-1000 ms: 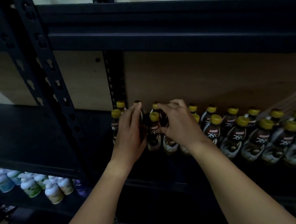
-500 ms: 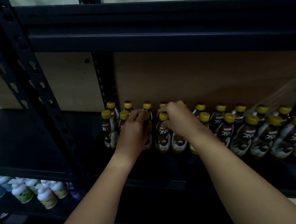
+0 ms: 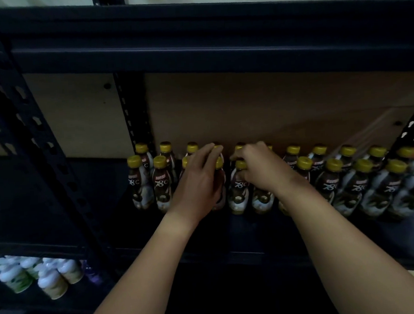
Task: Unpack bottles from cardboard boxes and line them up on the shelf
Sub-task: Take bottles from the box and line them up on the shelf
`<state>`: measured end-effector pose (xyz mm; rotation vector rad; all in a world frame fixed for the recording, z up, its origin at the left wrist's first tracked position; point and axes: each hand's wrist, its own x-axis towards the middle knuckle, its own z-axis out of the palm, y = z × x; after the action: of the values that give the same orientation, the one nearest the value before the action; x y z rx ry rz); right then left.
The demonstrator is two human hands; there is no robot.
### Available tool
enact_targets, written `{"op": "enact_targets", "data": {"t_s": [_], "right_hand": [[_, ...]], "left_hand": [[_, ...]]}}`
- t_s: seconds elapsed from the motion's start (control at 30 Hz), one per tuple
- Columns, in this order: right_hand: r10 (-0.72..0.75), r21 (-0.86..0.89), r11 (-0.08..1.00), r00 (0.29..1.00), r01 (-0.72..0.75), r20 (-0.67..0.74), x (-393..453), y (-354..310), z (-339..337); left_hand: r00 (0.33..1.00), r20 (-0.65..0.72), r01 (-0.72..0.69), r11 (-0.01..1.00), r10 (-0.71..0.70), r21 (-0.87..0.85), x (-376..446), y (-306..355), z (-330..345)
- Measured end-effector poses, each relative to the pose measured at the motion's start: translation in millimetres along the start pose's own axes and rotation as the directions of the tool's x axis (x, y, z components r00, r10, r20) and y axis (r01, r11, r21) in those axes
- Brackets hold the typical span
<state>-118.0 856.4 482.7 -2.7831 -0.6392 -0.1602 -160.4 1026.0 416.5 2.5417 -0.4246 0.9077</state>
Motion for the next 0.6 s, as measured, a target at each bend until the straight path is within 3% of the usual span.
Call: {"op": "enact_targets", "data": {"t_s": [0.1, 0.23, 0.47, 0.6], "right_hand": [[-0.006, 0.013, 1.0, 1.0, 0.006, -0.007, -3.3, 6.7, -1.3], [0.0, 0.041, 0.999, 1.0, -0.001, 0.006, -5.1, 9.7, -3.6], [0.009, 0.086, 0.996, 1.0, -0.011, 0.021, -8.9, 9.0, -2.8], [-0.055, 0.12, 0.991, 0.997, 0.061, -0.049, -13.9, 11.9, -9.6]], "left_hand": [[0.993, 0.053, 0.11, 0.993, -0.109, -0.035, 5.9, 5.9, 8.8], [0.984, 0.089, 0.158, 0.987, -0.156, -0.017, 7.7, 5.3, 13.0], [0.985, 0.081, 0.154, 0.988, -0.151, -0.025, 7.4, 6.2, 14.1], [0.999, 0.013, 0.053, 0.998, -0.053, 0.026, 7.2, 11.9, 14.5]]}}
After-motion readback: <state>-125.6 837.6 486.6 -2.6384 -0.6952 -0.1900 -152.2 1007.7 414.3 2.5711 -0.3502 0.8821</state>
